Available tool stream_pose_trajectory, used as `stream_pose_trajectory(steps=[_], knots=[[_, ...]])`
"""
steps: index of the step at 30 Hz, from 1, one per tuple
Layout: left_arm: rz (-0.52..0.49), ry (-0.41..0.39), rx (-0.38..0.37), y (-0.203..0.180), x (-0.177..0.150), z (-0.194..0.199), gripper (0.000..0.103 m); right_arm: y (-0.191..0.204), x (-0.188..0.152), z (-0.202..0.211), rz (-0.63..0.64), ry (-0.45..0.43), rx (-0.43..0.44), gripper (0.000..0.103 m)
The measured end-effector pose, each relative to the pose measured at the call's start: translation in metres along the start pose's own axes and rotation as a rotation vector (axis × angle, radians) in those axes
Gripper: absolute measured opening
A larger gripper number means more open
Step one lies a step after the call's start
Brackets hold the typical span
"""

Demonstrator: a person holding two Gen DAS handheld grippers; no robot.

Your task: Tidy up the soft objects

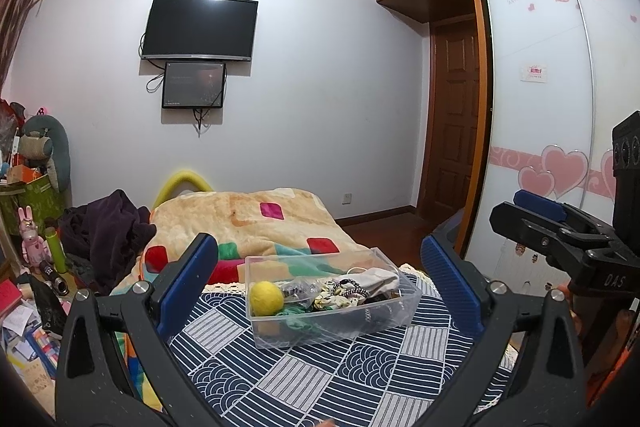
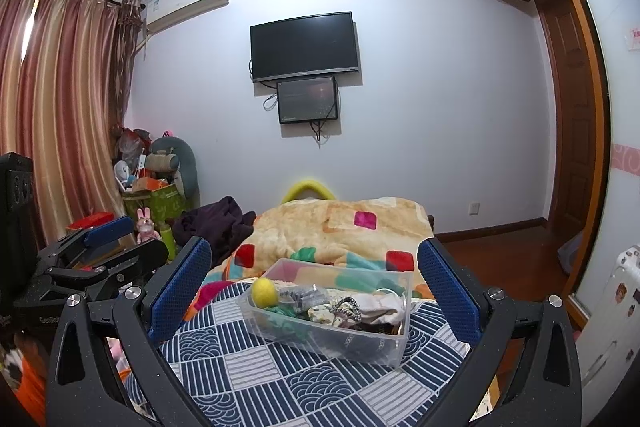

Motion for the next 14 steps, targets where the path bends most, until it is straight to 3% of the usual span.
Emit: stream_pose_trajectory(steps=[14], knots=[[0.008, 0.021, -0.008, 0.0006, -0.0043, -0.0034, 0.103, -0.0013, -0.0067, -0.0058, -0.004, 0.027, 0.002, 0.103]])
Point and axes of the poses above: each gripper's, at about its wrist camera, not at the fingertips, and z roughly against the way its jaws point, y to its left, x to its top, the point moved 6 cm from there along -z, roughly the way its jaws point, and after that the axes turned 11 degrees about -x, right-handed, at the moved point
